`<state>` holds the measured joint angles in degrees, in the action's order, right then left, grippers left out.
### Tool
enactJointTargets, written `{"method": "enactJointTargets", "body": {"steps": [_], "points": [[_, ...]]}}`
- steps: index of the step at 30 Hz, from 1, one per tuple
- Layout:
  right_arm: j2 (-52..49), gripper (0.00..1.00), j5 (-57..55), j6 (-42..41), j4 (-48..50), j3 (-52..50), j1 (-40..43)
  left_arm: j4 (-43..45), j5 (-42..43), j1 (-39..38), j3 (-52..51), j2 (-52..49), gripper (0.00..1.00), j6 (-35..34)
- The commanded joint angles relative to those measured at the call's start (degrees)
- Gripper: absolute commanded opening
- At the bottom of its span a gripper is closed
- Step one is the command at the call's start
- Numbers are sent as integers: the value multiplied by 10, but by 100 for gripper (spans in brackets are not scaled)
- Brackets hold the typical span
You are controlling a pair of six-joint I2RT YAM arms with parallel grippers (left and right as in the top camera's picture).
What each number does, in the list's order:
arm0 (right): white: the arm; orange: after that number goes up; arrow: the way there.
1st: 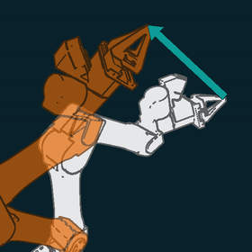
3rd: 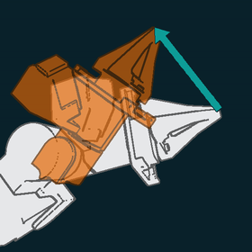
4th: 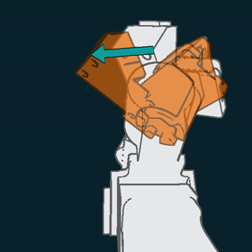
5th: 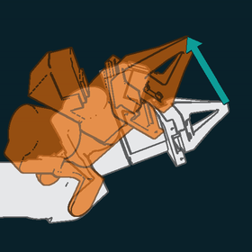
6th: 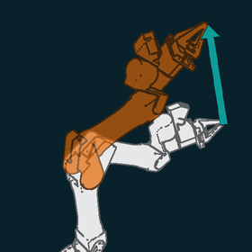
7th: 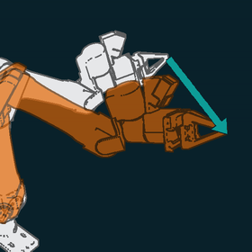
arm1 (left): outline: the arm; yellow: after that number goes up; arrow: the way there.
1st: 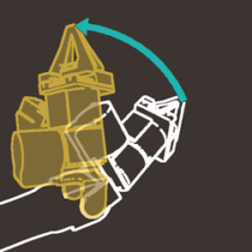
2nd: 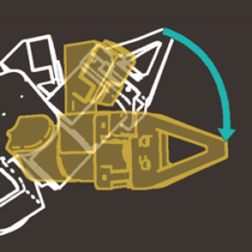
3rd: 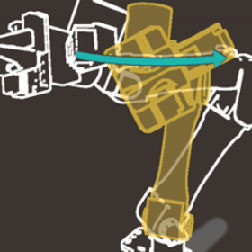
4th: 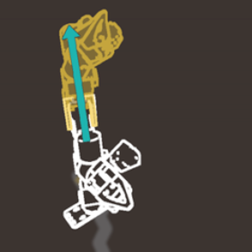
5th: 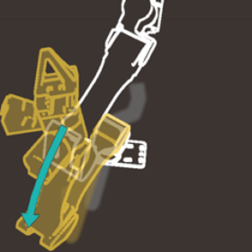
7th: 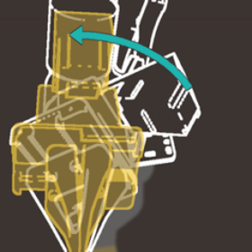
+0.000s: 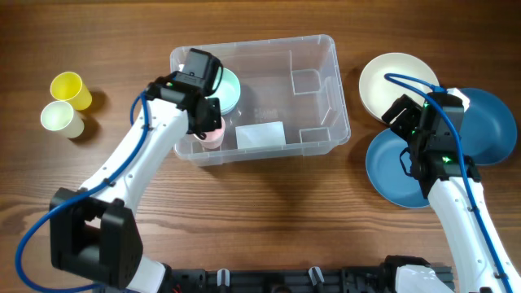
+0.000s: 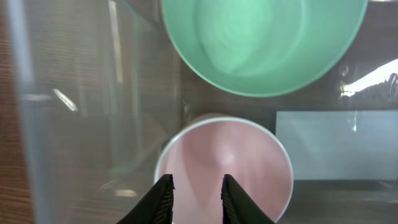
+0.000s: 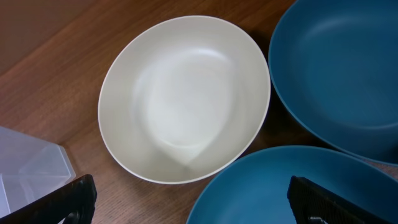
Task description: Pack container
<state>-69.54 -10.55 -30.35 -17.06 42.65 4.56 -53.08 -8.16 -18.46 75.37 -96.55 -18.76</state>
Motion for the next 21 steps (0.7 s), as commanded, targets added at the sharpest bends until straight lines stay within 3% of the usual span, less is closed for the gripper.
{"method": "enactJointTargets", "body": {"steps": [1,6,13,16,18,21], "points": [[-1,100,-2,3,1,9,2,2,-9,16,40,46,30,-1],[-1,100,-2,3,1,9,2,2,-10,33,52,99,34,4],[-1,100,-2,3,1,9,2,-35,-24,85,52,163,32,-16],[-1,100,-2,3,1,9,2,-88,-11,104,52,170,23,-40],[-1,100,-2,3,1,9,2,-141,24,110,52,169,4,-45],[-1,100,-2,3,1,9,2,-197,81,106,51,168,4,-45]]}}
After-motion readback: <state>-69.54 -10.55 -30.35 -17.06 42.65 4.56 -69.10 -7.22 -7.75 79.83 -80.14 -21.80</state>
